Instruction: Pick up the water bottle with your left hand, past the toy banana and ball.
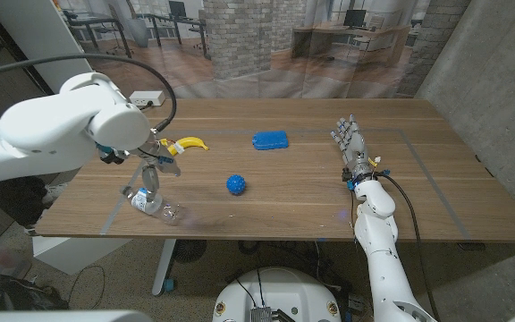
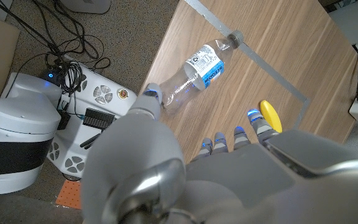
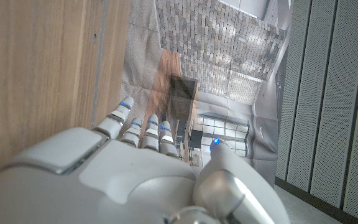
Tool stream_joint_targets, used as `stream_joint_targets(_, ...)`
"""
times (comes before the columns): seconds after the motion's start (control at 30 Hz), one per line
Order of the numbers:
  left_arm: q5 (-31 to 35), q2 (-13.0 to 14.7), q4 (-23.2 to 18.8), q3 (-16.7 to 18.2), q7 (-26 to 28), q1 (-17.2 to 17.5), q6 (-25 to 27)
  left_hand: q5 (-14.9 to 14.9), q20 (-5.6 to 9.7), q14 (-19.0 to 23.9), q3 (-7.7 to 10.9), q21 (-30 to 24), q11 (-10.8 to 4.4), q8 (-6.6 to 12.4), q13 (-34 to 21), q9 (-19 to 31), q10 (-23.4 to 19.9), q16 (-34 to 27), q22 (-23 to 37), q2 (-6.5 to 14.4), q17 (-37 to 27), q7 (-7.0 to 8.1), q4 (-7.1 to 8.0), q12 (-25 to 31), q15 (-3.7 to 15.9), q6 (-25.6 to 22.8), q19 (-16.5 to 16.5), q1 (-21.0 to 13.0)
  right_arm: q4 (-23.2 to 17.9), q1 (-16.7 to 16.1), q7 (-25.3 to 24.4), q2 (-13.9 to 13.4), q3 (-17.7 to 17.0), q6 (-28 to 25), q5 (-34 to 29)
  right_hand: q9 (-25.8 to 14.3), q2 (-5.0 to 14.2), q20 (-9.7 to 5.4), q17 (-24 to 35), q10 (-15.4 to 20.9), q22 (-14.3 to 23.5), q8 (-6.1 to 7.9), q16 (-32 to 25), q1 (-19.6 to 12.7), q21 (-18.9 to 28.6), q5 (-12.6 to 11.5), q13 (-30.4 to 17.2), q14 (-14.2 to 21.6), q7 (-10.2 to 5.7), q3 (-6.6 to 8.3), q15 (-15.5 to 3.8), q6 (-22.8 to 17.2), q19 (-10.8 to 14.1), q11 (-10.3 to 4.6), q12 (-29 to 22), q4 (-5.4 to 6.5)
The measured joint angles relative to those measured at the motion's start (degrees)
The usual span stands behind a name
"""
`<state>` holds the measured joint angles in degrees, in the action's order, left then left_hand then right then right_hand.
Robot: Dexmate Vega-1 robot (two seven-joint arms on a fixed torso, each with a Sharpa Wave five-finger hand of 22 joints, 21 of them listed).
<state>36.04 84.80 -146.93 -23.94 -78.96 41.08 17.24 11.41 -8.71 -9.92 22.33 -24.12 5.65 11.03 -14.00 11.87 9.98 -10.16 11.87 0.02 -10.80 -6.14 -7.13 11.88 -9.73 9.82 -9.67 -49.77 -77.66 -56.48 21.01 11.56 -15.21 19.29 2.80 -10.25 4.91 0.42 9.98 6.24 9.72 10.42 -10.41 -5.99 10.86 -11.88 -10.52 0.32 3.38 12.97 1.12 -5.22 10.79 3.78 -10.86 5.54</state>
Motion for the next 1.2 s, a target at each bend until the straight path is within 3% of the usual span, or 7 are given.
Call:
stream_joint_targets(0.5, 2.8, -0.4, 0.0, -2.5, 0.0, 0.7, 0.4, 0.0, -0.20, 0.0, -0.47, 0.4, 0.30, 0.22, -0.4, 0.1, -0.3, -0.2, 0.3, 0.3, 0.0, -0.23, 0.02, 0.3, 0.01, 0.2, -0.2, 0.3, 0.5, 0.2, -0.1, -0.2, 0.1, 0.1, 0.1, 0.0, 0.00, 0.00, 0.0, 0.0, 0.0, 0.00, 0.0, 0.0, 0.0, 0.0, 0.0, 0.0, 0.00, 0.00, 0.00, 0.0, 0.0, 0.00, 0.0, 0.00)
stream_joint_targets(1.2, 5.9, -1.5, 0.7, -10.0, 0.0, -2.3, 0.7, 0.0, -0.20, -0.2, -1.16, 0.4, 0.50, 0.44, -1.0, 0.3, -0.1, -0.7, 0.3, 0.6, 0.0, -0.43, 0.25, 1.1, -0.19, 0.0, -0.2, 0.6, 0.6, 0.0, -0.3, -0.2, 0.2, 0.2, 0.1, 0.0, 0.00, 0.00, 0.0, 0.3, 0.0, 0.00, 0.0, 0.0, 0.0, 0.0, 0.0, 0.0, 0.00, 0.00, 0.00, 0.0, 0.0, 0.31, 0.0, 0.00)
